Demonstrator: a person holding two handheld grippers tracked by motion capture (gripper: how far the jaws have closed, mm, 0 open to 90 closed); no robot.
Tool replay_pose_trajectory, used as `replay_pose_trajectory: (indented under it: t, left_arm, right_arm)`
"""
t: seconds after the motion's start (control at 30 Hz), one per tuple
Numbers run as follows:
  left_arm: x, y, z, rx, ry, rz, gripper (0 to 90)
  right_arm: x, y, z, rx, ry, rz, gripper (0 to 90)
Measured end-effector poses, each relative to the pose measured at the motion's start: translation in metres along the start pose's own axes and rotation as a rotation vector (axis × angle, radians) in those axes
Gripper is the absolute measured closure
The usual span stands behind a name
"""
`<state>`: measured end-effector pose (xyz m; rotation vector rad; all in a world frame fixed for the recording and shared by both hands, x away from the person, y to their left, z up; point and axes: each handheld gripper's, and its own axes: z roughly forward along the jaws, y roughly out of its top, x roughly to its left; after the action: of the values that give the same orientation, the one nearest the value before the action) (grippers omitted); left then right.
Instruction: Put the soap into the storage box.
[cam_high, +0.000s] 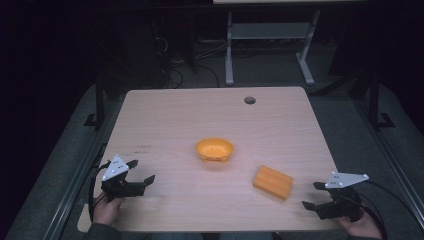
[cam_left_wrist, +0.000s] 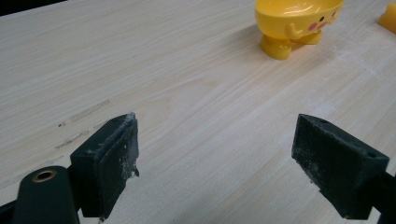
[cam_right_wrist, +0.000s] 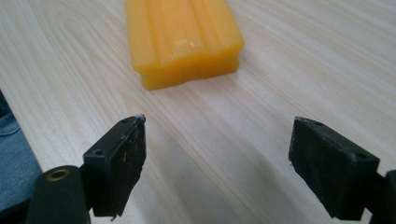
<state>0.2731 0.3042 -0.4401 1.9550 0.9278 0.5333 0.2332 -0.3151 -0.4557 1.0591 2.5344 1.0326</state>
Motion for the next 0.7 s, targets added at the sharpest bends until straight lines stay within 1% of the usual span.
replay_pose_trajectory:
  t: [0.07, 0.1, 0.13, 0.17, 0.2, 0.23, 0.27, 0.3, 0.37, 0.5, 0.57, 0.6, 0.63, 0.67, 0.7]
  left_arm:
    - [0.000, 0.000, 0.000, 0.000, -0.001, -0.001, 14.1]
    - [0.000, 0.000, 0.000, 0.006, -0.002, 0.014, 14.1]
    - [0.000, 0.000, 0.000, 0.009, -0.003, 0.018, 14.1]
    - [0.000, 0.000, 0.000, 0.009, -0.003, 0.018, 14.1]
    - [0.000, 0.000, 0.000, -0.001, -0.002, 0.007, 14.1]
    - [0.000, 0.000, 0.000, -0.001, -0.002, 0.007, 14.1]
    - [0.000, 0.000, 0.000, -0.003, -0.001, 0.001, 14.1]
    - [0.000, 0.000, 0.000, -0.003, -0.001, 0.001, 14.1]
    - [0.001, -0.001, 0.000, -0.007, -0.001, -0.001, 14.1]
    - [0.000, 0.000, 0.000, -0.001, -0.003, 0.001, 14.1]
    - [0.000, 0.000, 0.000, 0.006, -0.004, 0.013, 14.1]
    - [0.000, 0.000, 0.000, 0.001, -0.004, 0.003, 14.1]
    - [0.000, 0.000, 0.000, 0.001, -0.004, 0.003, 14.1]
    - [0.000, 0.000, 0.000, -0.002, -0.004, -0.001, 14.1]
    - [0.000, 0.000, 0.000, -0.002, -0.004, -0.003, 14.1]
  right_arm:
    - [0.000, 0.001, 0.001, 0.009, 0.007, 0.007, 18.5]
    - [0.000, 0.001, 0.001, 0.009, 0.007, 0.007, 18.5]
    - [0.000, 0.003, 0.003, 0.025, 0.013, 0.012, 16.8]
    - [0.000, 0.003, 0.003, 0.025, 0.013, 0.012, 16.8]
    - [0.000, 0.005, 0.005, 0.046, 0.011, 0.007, 16.1]
    - [0.000, 0.005, 0.005, 0.046, 0.011, 0.007, 16.1]
    - [0.001, 0.009, 0.007, 0.062, 0.017, 0.004, 16.1]
    - [0.001, 0.009, 0.007, 0.062, 0.017, 0.004, 16.1]
    - [0.004, 0.016, 0.008, 0.067, 0.022, -0.016, 16.2]
    - [0.005, 0.023, 0.008, 0.071, 0.022, -0.028, 16.4]
    - [0.005, 0.026, 0.009, 0.071, 0.030, -0.036, 17.2]
    - [0.004, 0.029, 0.009, 0.079, 0.039, -0.032, 17.2]
    - [0.004, 0.029, 0.009, 0.079, 0.039, -0.032, 17.2]
    - [0.004, 0.031, 0.009, 0.080, 0.037, -0.043, 17.2]
    - [0.005, 0.033, 0.009, 0.080, 0.039, -0.042, 17.3]
